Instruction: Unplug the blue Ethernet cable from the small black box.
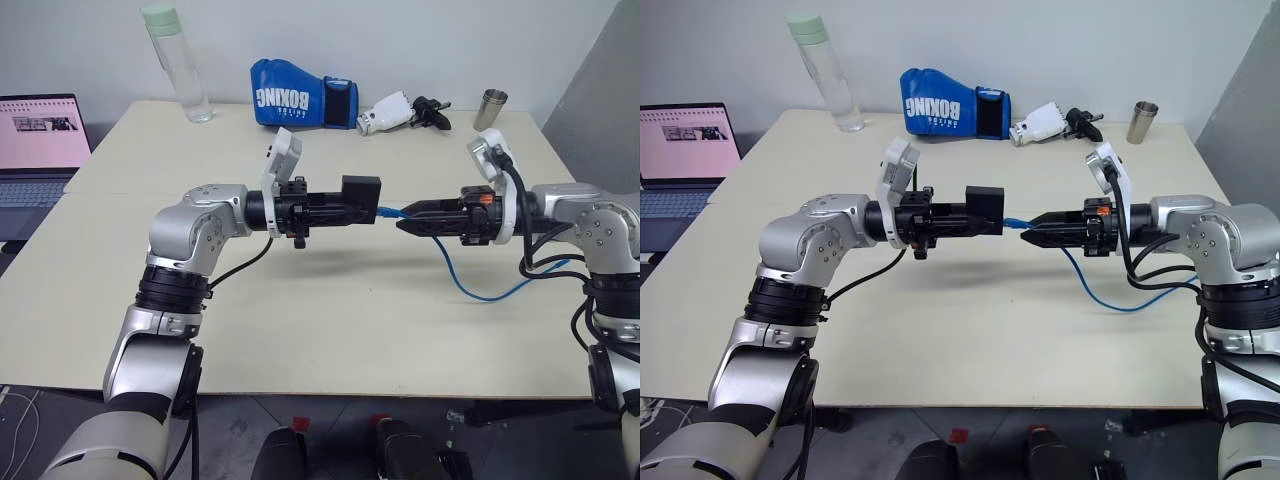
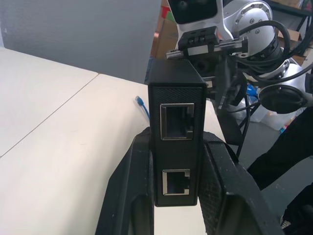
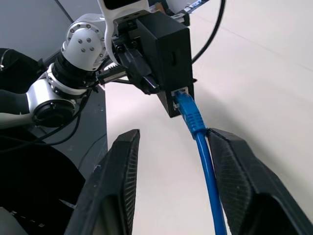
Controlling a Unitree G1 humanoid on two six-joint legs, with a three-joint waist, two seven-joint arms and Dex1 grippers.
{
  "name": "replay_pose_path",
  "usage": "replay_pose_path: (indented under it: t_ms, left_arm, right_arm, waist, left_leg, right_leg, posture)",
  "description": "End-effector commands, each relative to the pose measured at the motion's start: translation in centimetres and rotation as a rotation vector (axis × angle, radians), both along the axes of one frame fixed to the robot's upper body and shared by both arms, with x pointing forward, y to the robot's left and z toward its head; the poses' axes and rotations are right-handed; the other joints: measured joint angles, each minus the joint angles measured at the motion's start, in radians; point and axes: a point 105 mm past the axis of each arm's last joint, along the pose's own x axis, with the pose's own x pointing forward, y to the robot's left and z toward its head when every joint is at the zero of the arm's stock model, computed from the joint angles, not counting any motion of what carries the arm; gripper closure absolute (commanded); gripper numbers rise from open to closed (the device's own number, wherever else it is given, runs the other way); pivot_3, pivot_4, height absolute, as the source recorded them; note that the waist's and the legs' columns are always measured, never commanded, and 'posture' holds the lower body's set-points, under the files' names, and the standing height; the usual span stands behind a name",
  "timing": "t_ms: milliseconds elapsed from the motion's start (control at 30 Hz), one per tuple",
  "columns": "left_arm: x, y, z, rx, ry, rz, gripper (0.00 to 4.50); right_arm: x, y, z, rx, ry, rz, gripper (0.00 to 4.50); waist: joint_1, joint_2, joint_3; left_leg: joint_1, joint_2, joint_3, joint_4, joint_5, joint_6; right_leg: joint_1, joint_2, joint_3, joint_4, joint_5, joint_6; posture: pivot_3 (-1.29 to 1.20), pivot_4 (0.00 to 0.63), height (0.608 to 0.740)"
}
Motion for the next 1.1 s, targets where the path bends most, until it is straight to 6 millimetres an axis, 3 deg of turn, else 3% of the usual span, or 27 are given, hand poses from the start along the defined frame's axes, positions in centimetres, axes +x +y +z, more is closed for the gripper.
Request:
replay_pose_path:
  t_ms: [33,367,1067,1100]
  left_arm:
    - [-0.2,0.0,1.7,-0.020,-0.064,-0.012,3.72]
    - [-0.4,-0.1,1.6,-0.015,-0.063,-0.021,3.72]
    - [-0.3,0.0,1.6,-0.010,-0.062,-0.026,3.72]
    - [-0.4,0.0,1.6,-0.010,-0.061,-0.026,3.72]
  right_arm:
    - [0.1,0.8,1.6,0.038,-0.073,0.010,2.35]
    - [1.3,1.6,1.8,0.066,-0.087,-0.004,2.35]
    - [1.6,1.3,0.6,0.028,-0.098,0.013,2.35]
    - [1.7,1.2,0.6,0.030,-0.098,0.012,2.53]
  waist:
    - [0.000,0.000,0.000]
    - [0.000,0.000,0.000]
    - [0.000,0.000,0.000]
    - [0.000,0.000,0.000]
  left_leg:
    - [0.000,0.000,0.000,0.000,0.000,0.000]
    - [0.000,0.000,0.000,0.000,0.000,0.000]
    - [-0.002,0.000,0.000,0.000,0.000,0.000]
    - [-0.002,0.000,0.000,0.000,0.000,0.000]
  right_leg:
    - [0.000,0.000,0.000,0.000,0.000,0.000]
    - [-0.001,0.000,0.000,0.000,0.000,0.000]
    - [-0.002,0.000,0.000,0.000,0.000,0.000]
    - [-0.003,0.000,0.000,0.000,0.000,0.000]
  posture:
    - [0.00,0.150,0.740]
    - [0.00,0.150,0.740]
    - [0.00,0.150,0.740]
    - [0.00,0.150,0.740]
